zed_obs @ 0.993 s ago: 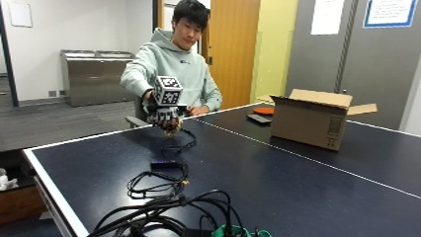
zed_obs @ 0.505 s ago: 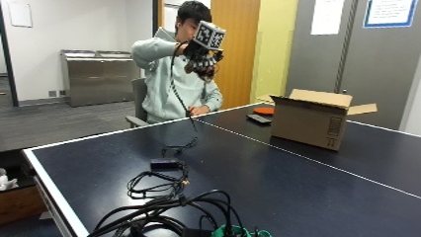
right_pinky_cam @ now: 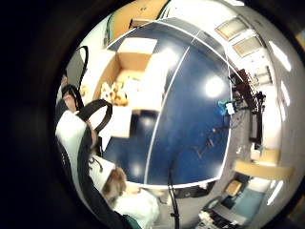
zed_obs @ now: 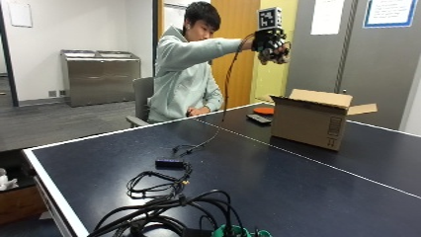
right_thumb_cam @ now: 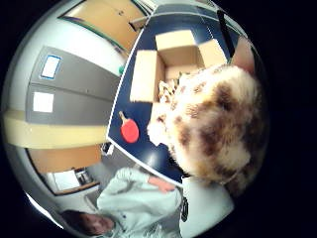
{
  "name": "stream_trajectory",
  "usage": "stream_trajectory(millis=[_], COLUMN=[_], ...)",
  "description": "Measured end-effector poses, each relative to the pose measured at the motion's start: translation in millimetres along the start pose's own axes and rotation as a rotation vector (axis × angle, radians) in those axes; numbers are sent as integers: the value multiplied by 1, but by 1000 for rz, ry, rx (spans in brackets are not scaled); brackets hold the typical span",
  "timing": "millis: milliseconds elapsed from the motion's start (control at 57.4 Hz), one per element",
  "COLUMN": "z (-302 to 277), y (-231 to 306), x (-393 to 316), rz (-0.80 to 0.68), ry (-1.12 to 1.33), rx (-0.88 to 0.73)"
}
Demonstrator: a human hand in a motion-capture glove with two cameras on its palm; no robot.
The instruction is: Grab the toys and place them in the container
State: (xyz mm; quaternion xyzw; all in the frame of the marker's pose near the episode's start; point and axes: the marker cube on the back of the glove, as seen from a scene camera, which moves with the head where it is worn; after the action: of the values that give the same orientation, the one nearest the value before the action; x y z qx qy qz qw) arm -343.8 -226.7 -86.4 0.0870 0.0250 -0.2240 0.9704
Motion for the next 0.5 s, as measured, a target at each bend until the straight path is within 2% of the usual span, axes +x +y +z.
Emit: stream_trajectory(millis=[35,52,122,157,226,279,331,366,435,505], z=[15,18,20,29,50,65,76,79,82,78], y=[-22,-25,-17,-22,-34,-39,-46,-45,-34,-33], x=[24,13,-81,-89,-102,-106,-97,-99,-114,-119], rz=[131,120,-133,-158,-2,36,139,116,-76,59], ry=[72,55,-108,-105,-121,-116,-123,-129,-118,-149], rx=[36,56,136,163,118,44,4,12,40,33])
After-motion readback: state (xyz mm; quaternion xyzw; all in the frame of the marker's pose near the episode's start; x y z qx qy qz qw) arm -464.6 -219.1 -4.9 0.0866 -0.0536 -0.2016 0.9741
